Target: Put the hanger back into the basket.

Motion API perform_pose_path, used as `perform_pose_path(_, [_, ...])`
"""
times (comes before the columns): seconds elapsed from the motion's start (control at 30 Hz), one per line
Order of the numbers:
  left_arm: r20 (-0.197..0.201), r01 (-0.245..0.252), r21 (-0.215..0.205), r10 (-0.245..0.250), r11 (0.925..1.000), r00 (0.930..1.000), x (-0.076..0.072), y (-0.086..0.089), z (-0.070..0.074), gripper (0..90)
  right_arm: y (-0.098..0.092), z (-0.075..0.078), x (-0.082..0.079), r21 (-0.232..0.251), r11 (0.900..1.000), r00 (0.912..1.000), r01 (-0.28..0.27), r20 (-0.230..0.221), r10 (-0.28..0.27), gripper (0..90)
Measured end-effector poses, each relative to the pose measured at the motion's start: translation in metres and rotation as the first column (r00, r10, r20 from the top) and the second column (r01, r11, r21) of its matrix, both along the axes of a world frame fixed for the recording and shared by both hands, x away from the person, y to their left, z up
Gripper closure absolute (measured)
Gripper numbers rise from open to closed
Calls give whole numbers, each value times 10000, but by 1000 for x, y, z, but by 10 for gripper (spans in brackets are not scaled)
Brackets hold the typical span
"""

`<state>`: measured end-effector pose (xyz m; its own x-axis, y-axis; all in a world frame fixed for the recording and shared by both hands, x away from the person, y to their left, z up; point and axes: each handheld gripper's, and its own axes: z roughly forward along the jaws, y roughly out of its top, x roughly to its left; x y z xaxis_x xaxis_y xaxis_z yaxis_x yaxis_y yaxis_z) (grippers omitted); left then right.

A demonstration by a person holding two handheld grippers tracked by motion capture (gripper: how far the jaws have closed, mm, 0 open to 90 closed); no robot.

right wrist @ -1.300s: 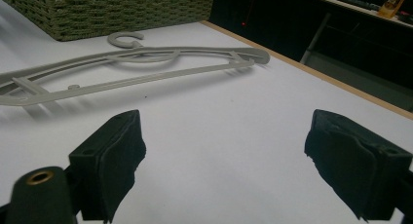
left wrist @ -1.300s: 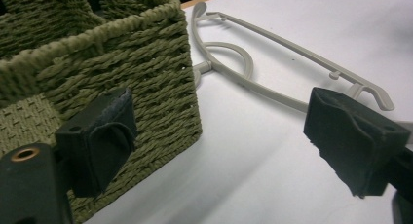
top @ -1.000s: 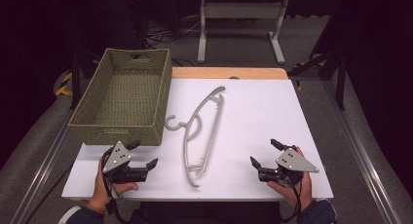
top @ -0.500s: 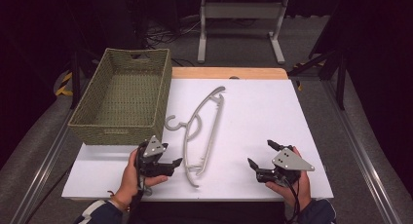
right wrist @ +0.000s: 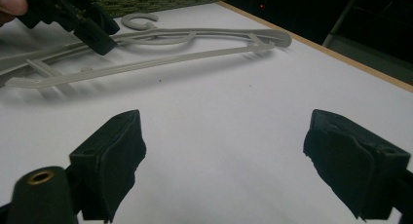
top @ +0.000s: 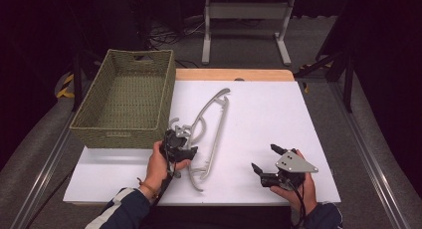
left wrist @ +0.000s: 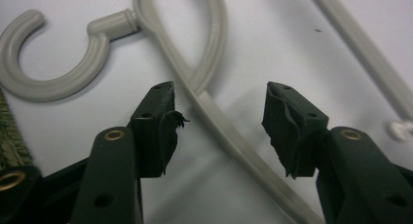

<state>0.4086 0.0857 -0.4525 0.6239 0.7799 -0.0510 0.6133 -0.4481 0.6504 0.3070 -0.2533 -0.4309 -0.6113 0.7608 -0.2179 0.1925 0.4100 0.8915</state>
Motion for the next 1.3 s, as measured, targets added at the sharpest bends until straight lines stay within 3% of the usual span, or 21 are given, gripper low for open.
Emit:
perform_pose_path(0.13, [-203, -151, 117, 153, 9998, 9997, 9, -4, 0, 509, -1, -1, 2, 59, 10000, 9998, 57, -200, -56, 141])
perform_pose_path(0.33, [-131, 209, 357, -204, 9991, 9997, 12, -1, 1, 626, -2, -2, 3, 70, 10000, 9991, 56, -433, -53, 141])
perform_pose_path(0.6, [-209, 466, 720, -452, 9963, 9988, 12, -3, 4, 639, -3, -3, 5, 12, 10000, 9976, 46, -696, -45, 140])
perform_pose_path(0.8, [-616, 874, 891, -821, 9922, 9947, 11, -3, 14, 693, -4, -2, 7, 133, 9999, 9959, 87, -905, -74, 138])
perform_pose_path(0.93, [-1044, 686, 871, -594, 9938, 9928, 16, -5, 16, 692, -5, -2, 9, 147, 9999, 9946, 87, -1038, -71, 136])
perform_pose_path(1.07, [-1179, 464, 1432, -295, 9886, 9926, 20, -13, 13, 623, -5, -2, 10, 171, 9998, 9939, 37, -1098, -18, 136])
perform_pose_path(1.17, [-1638, 699, 1690, -419, 9831, 9856, 26, -15, 16, 620, -4, -2, 9, 127, 9999, 9932, -14, -1166, 29, 137])
perform_pose_path(1.3, [-2237, 1344, 2510, -777, 9586, 9716, 34, -23, 22, 615, -4, -3, 11, 91, 10000, 9907, 9, -1359, 3, 137])
